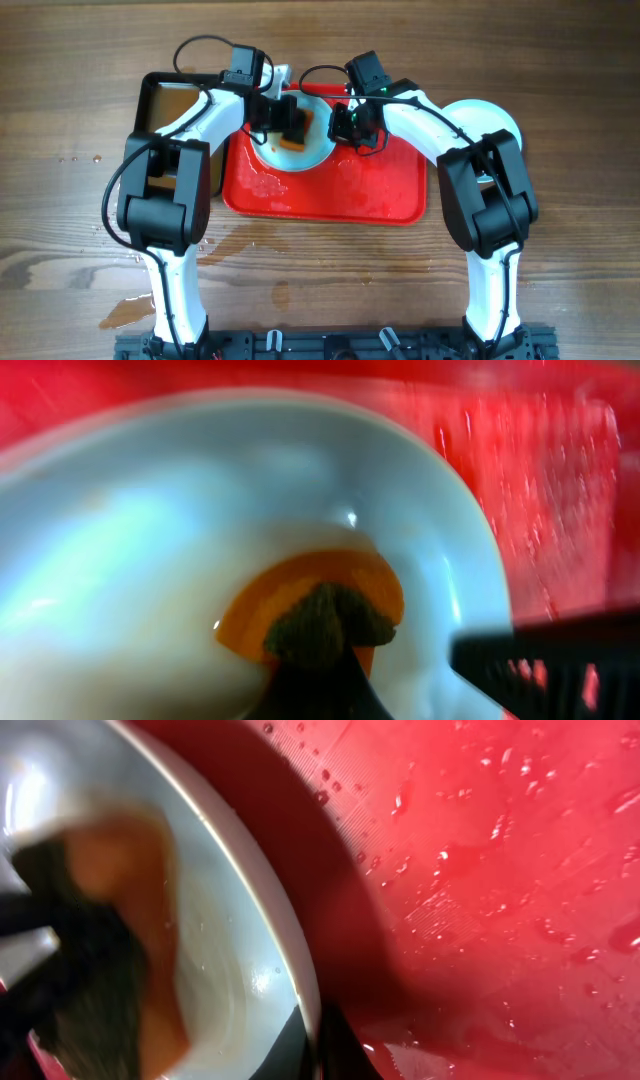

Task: Clean dirty plates on tray and stack at the side
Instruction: 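Scrub the plate with the sponge while the right gripper holds the rim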

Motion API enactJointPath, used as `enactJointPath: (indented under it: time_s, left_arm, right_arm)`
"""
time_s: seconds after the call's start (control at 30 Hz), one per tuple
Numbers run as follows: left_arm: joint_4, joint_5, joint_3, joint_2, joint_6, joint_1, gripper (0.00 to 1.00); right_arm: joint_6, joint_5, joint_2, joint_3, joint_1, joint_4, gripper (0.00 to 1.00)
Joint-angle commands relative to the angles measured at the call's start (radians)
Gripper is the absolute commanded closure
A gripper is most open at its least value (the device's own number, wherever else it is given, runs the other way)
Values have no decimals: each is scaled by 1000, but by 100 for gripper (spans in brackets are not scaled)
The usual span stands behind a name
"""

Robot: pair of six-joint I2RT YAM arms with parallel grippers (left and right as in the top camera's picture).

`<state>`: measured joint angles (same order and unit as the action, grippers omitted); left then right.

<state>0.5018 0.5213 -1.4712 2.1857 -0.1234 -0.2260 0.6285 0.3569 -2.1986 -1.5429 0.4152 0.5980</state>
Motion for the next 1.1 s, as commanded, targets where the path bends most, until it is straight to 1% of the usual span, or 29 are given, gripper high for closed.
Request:
enactJointPath:
  time_s: [0.0, 0.07, 0.13, 0.2, 0.23, 0.27, 0.3, 0.47, 0.5, 0.6, 0.7, 0.8, 0.87, 0.93, 1.0, 1.07]
  left_arm:
    - [153, 63, 51, 71, 70, 23, 96]
    - [202, 41, 51, 58, 79, 64, 96]
    - [227, -40, 51, 36, 77, 117, 96]
    - [228, -212, 51, 9, 10, 153, 96]
    - [224, -278, 51, 0, 2, 159, 96]
    - [210, -373, 51, -9, 3, 158, 96]
    - [196, -417, 51, -10, 3, 148, 96]
    - [153, -573, 51, -9, 2, 43, 96]
    - [152, -587, 51, -9, -6, 25, 96]
    - [156, -594, 51, -9, -94, -21, 96]
    - [197, -594, 51, -9, -215, -43, 96]
    - [231, -595, 51, -9, -357, -58, 96]
    - [263, -592, 51, -9, -422, -73, 96]
    - [293, -582, 51, -21, -422, -85, 96]
    - [317, -553, 51, -56, -363, -89, 96]
    - [323, -526, 51, -112, -352, -84, 96]
  right_arm:
    - [-24, 30, -37, 0, 14, -15, 96]
    - [-27, 36, -37, 0, 13, -18, 96]
    - [-27, 36, -37, 0, 13, -17, 96]
    - [-27, 36, -37, 0, 13, -16, 96]
    - [-27, 36, -37, 0, 12, -17, 96]
    - [-26, 36, -37, 0, 11, -18, 95]
    - [-25, 36, -37, 0, 11, -19, 96]
    - [-26, 75, -37, 0, -26, 4, 96]
    - [-27, 75, -36, 0, -41, 17, 96]
    - [-60, 134, -33, 0, -100, 35, 96]
    - [-105, 192, -32, 0, -157, 61, 96]
    - [-113, 195, -32, 0, -173, 64, 96]
    - [-119, 195, -32, 0, -172, 63, 96]
    - [-128, 195, -32, 0, -172, 61, 96]
    - [-132, 196, -32, 0, -172, 52, 96]
    - [-132, 202, -32, 0, -171, 41, 95]
